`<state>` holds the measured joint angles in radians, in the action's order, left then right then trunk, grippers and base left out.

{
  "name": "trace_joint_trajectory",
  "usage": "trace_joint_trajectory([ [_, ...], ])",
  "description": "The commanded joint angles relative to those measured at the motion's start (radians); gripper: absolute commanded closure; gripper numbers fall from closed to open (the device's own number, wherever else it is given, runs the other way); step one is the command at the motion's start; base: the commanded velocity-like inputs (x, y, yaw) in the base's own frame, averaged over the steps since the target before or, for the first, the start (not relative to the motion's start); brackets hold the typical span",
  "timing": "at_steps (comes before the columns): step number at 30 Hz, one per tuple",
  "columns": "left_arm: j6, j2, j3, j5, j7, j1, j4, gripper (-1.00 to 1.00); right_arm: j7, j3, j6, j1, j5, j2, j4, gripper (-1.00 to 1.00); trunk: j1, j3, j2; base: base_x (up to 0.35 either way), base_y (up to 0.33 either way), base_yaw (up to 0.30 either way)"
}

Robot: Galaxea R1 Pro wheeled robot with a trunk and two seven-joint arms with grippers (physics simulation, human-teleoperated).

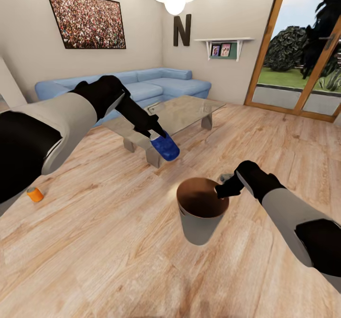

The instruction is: Put the three can of soda from the living room inside the tash can in the kitchen.

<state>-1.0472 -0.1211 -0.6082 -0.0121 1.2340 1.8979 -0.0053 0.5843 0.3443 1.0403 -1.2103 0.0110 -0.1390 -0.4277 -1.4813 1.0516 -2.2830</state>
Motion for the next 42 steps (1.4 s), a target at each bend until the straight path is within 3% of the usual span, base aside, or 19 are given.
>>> trace_joint_trajectory([
  [1,0.000,-0.003,-0.013,0.000,0.013,0.002,-0.001,1.00,-0.005,-0.002,0.007,-0.007,-0.028,0.001,0.009,1.00,0.000,0.000,0.000,0.000,0.000,0.000],
  [7,0.000,-0.016,-0.032,0.002,0.034,0.003,-0.009,1.00,-0.004,-0.002,0.007,-0.017,-0.028,0.014,0.024,1.00,0.000,0.000,0.000,0.000,0.000,0.000],
  [13,0.000,-0.030,-0.035,0.003,0.029,-0.016,-0.029,1.00,-0.006,0.000,0.007,-0.018,-0.025,0.061,0.032,1.00,0.000,0.000,0.000,0.000,0.000,0.000],
  [16,0.000,-0.031,-0.036,0.004,0.006,-0.081,-0.061,1.00,-0.007,0.001,0.007,-0.018,-0.024,0.087,0.035,1.00,0.000,0.000,0.000,0.000,0.000,0.000],
  [20,0.000,-0.031,-0.036,0.004,-0.079,-0.188,-0.126,1.00,-0.012,0.006,0.007,-0.018,-0.022,0.121,0.043,1.00,0.000,0.000,0.000,0.000,0.000,0.000],
  [24,0.000,-0.031,-0.036,0.004,-0.130,-0.293,-0.161,1.00,-0.013,0.011,0.007,-0.018,0.000,0.130,0.051,1.00,0.000,0.000,0.000,0.000,0.000,0.000],
  [27,0.000,-0.031,-0.036,0.004,-0.147,-0.332,-0.209,1.00,-0.014,0.011,0.007,-0.018,0.007,0.131,0.053,1.00,0.000,0.000,0.000,0.000,0.000,0.000],
  [32,0.000,-0.032,-0.036,0.004,-0.157,-0.358,-0.250,1.00,-0.014,0.011,0.007,-0.019,0.011,0.135,0.053,1.00,0.000,0.000,0.000,0.000,0.000,0.000],
  [36,0.000,-0.036,-0.037,0.004,-0.160,-0.364,-0.271,1.00,-0.022,0.012,0.007,-0.020,0.014,0.177,0.060,1.00,0.000,0.000,0.000,0.000,0.000,0.000],
  [42,0.000,-0.038,-0.037,0.004,-0.160,-0.370,-0.283,1.00,-0.043,0.012,0.007,-0.020,0.015,0.200,0.065,1.00,0.000,0.000,0.000,0.000,0.000,0.000],
])
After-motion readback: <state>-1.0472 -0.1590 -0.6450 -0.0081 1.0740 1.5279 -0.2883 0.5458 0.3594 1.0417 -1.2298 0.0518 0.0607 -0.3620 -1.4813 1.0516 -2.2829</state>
